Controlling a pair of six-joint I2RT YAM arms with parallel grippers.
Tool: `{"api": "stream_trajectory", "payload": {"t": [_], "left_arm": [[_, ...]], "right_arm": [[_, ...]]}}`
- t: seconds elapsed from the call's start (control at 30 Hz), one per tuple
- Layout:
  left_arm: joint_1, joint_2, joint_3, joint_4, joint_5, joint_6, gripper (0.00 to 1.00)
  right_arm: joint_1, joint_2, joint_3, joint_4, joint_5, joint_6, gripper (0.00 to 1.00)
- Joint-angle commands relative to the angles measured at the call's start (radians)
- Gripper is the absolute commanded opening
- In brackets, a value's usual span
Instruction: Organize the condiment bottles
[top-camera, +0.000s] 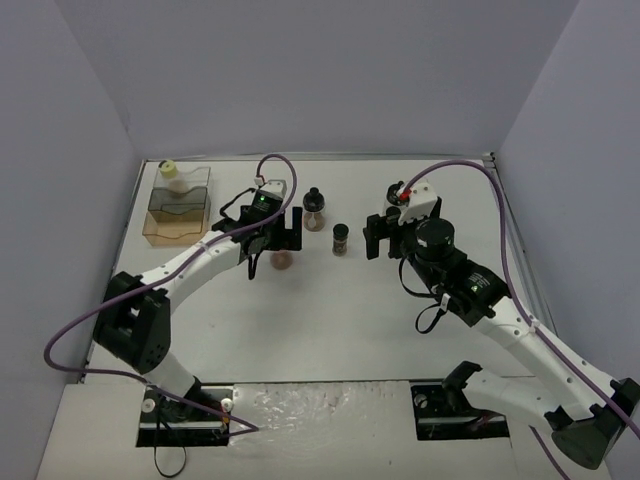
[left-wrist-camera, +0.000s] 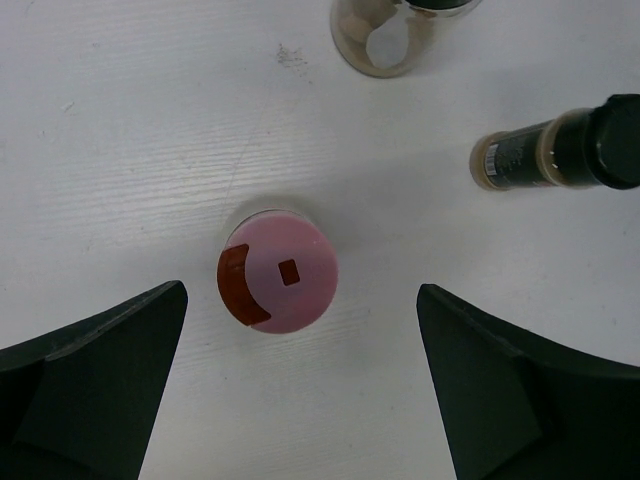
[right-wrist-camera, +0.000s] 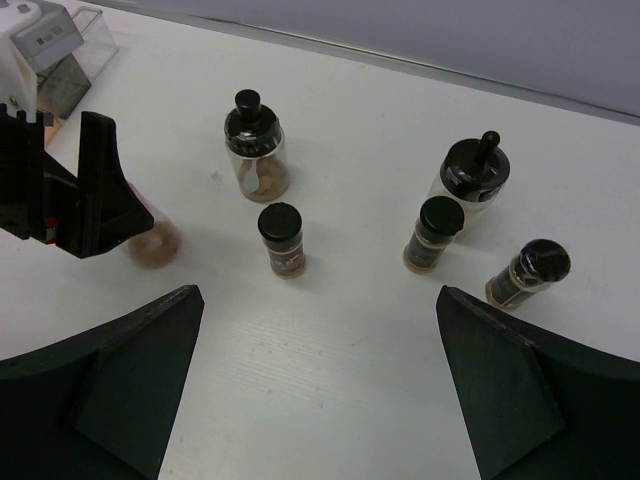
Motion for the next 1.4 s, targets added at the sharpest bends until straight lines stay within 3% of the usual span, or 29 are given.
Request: {"api": "stream_trajectory", "payload": {"t": [0.0, 0.17, 0.43, 0.67, 0.83, 1.03, 1.17, 1.37], "left_arm": [[-0.015, 0.008, 0.06, 0.008, -0.115, -0.061, 0.97], [-0.015, 0.05, 0.056, 0.02, -0.16, -0.063, 0.91], [-0.014, 0.11, 0.076, 0.031, -0.147, -0.073, 0.71], [0.001, 0.056, 0.109, 0.002, -0.143, -0.048, 0.31], [0.089, -0.005, 0.181, -0.048, -0.134, 0.022, 0.12], [0.266, 0.025, 0.343, -0.115, -0.072, 0.114, 0.1], [0.396, 0.134, 0.505, -0.142, -0.033, 0.155, 0.1], [0.502, 0.314, 0.714, -0.135, 0.017, 0.17, 0.1]], "right_arm": [[-0.005, -0.041, -0.005, 0.047, 0.027, 0.01, 1.0], [-0.007, -0.065, -0.019, 0.013, 0.038, -0.001, 1.0], [-0.007, -0.079, -0.035, 0.013, 0.042, 0.002, 1.0], [-0.007, -0.095, -0.042, 0.013, 0.055, 0.002, 1.0], [-0.007, -0.089, -0.045, 0.013, 0.056, 0.004, 1.0], [-0.007, -0.071, -0.036, 0.013, 0.044, 0.008, 1.0], [-0.007, -0.052, -0.036, 0.013, 0.034, 0.014, 1.0], [-0.009, -0.022, -0.04, 0.014, 0.013, 0.018, 1.0]]}}
